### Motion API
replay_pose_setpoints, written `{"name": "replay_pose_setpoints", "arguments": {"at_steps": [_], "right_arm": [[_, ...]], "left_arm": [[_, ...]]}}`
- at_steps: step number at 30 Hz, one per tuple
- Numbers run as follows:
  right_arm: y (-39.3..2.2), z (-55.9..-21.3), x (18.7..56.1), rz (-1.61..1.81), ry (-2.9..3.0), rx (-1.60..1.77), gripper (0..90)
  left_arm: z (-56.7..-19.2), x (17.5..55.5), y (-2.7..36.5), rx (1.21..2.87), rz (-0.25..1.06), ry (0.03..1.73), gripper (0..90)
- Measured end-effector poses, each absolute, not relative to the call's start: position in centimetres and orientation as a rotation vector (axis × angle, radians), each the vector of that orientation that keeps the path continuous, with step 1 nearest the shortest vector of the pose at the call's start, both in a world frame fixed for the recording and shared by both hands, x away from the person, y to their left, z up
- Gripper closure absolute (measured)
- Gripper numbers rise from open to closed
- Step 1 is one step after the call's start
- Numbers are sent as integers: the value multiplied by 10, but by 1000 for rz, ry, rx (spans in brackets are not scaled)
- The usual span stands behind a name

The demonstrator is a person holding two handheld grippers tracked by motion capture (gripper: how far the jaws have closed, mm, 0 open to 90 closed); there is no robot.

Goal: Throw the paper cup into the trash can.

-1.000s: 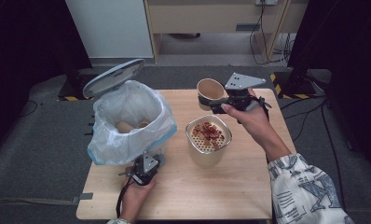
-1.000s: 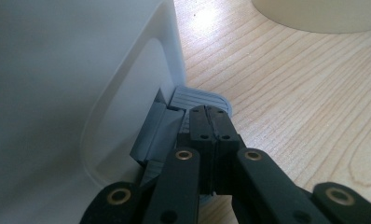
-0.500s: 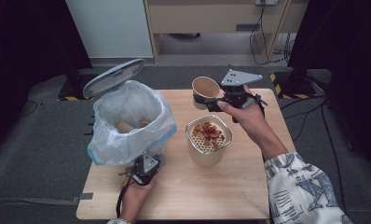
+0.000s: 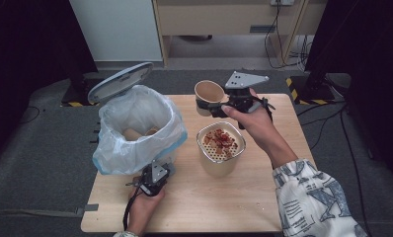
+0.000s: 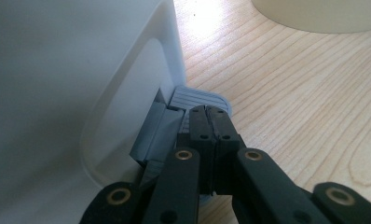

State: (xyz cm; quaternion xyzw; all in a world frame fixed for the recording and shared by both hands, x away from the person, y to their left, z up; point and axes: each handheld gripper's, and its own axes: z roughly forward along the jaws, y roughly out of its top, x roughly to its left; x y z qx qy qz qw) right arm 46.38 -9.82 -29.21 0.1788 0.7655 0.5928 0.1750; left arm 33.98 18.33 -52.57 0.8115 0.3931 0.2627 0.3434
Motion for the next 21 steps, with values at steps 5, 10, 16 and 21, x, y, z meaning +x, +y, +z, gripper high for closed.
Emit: {"name": "replay_pose_setpoints", "arguments": {"at_steps": [5, 10, 16, 21], "right_arm": [[-91, -291, 464, 1685, 2182, 507, 328], [-85, -289, 464, 1691, 2187, 505, 328], [-77, -287, 465, 1691, 2198, 496, 329], [-70, -285, 465, 1694, 2204, 488, 329]], "left_arm": [[-526, 340, 183, 2111, 681, 1021, 886], [-526, 339, 183, 2113, 681, 1020, 887], [-526, 339, 183, 2112, 680, 1019, 887], [-526, 339, 183, 2110, 679, 1018, 887]]}}
